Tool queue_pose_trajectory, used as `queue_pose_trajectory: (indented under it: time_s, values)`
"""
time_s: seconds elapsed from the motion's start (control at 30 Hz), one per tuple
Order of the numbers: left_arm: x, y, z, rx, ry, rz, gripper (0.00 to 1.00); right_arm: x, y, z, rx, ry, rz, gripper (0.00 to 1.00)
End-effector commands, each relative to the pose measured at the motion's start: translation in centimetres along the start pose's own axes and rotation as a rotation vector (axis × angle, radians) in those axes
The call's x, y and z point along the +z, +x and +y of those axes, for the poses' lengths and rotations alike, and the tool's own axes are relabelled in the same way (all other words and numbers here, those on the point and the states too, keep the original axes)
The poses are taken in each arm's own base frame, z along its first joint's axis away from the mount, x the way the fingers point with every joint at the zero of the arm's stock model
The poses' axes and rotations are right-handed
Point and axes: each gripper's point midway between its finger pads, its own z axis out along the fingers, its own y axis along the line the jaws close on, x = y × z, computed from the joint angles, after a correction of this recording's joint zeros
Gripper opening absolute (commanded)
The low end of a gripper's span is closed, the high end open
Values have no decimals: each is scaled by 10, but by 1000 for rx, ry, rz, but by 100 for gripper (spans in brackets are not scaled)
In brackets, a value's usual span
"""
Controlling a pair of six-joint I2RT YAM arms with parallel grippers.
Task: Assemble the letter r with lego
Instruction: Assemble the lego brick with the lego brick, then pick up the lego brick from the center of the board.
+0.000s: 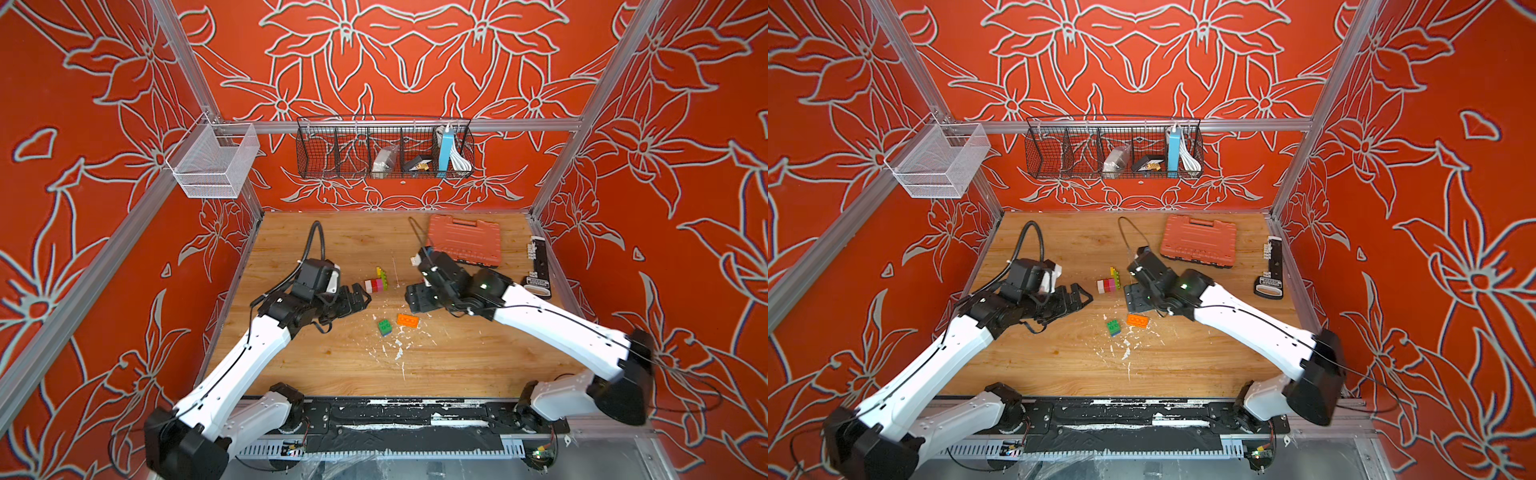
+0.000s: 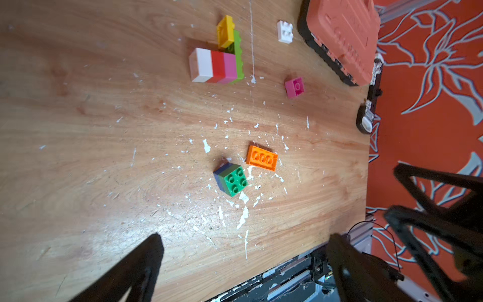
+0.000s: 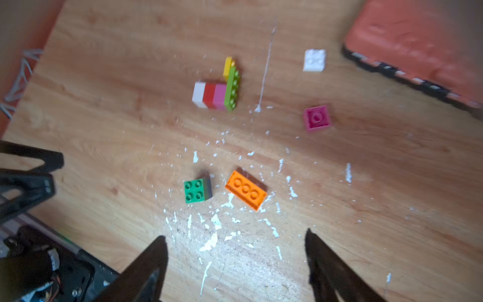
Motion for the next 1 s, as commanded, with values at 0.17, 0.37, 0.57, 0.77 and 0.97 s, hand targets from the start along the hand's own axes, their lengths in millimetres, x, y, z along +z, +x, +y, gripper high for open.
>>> queue_pose_trajectory:
  time_s: [0.17,0.37,0.57,0.77,0.97]
  values:
    - [58,-13,-48,133,-107,58,96,-5,20,-99,136,208,82,86]
    - [105,-19,-83,202,-220,100,94,-10,33,-139,339,165,105,80]
    - [151,-26,-99,188,-332,115,93,-12,46,-170,607,77,117,74]
    - [192,-34,-102,127,-438,131,89,-21,56,-185,677,77,111,72]
    - [226,-36,-94,78,-525,140,87,-32,59,-189,676,99,94,71]
